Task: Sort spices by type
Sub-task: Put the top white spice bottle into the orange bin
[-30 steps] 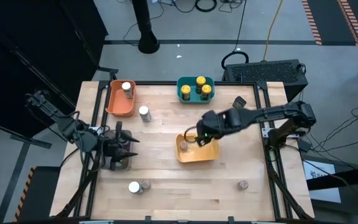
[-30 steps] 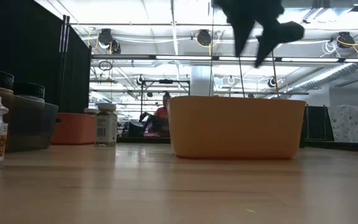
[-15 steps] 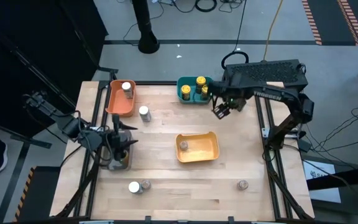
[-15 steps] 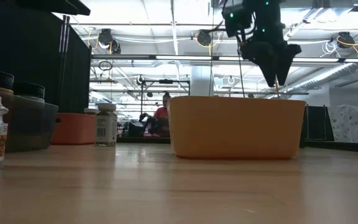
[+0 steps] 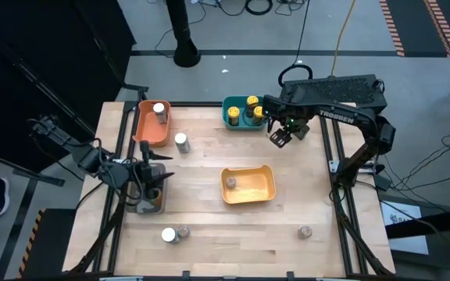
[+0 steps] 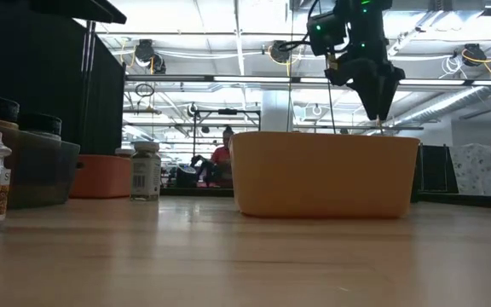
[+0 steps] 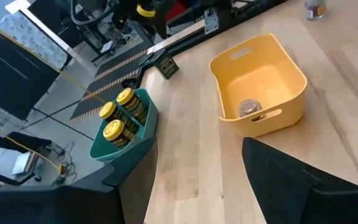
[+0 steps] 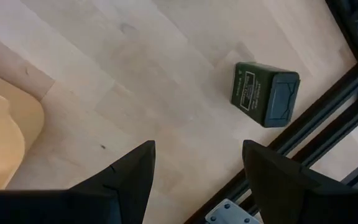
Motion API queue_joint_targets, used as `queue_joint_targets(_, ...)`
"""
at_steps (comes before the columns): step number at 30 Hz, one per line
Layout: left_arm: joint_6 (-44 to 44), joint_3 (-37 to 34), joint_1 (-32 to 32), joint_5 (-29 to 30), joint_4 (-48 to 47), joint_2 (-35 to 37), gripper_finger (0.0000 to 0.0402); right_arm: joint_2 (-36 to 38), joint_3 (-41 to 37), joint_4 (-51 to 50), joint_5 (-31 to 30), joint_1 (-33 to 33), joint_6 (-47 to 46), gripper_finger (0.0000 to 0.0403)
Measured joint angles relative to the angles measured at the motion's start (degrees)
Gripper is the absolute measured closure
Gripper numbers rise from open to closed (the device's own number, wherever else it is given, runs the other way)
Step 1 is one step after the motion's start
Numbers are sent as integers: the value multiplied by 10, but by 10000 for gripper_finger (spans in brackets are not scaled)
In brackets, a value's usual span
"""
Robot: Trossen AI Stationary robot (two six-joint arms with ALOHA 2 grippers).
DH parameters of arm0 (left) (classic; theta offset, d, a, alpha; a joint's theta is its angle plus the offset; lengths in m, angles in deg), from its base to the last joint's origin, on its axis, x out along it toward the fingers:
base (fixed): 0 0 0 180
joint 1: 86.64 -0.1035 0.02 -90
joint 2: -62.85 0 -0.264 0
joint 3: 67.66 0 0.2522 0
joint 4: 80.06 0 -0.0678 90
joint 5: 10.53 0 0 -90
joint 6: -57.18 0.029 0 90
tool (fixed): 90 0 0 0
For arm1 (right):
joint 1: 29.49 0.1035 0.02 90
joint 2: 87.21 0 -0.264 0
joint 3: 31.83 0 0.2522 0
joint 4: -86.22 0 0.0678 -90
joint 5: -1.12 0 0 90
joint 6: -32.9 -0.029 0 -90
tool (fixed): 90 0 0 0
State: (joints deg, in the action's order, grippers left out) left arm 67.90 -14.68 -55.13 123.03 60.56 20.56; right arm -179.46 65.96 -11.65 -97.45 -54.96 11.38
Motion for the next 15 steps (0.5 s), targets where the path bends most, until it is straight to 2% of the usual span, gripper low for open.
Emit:
queue_joint_targets(4, 38, 0, 0, 10, 47, -1, 159, 0, 0, 35, -25, 44, -45, 177)
queue_joint_targets(7, 74, 2, 1, 45, 100, -2, 159, 5, 0, 134, -61, 88, -56, 177)
queue_joint_targets(11, 76, 20, 11, 63, 81, 12, 159, 6, 0, 335, -17, 145, 31, 177)
queue_joint_targets(13, 75, 20, 11, 76, 73, 27, 159, -5, 0, 435, -13, 166, 86, 177)
queue_joint_targets(15, 52, 20, 12, 76, 26, 48, 159, -19, 0, 530, -14, 179, 145, 177)
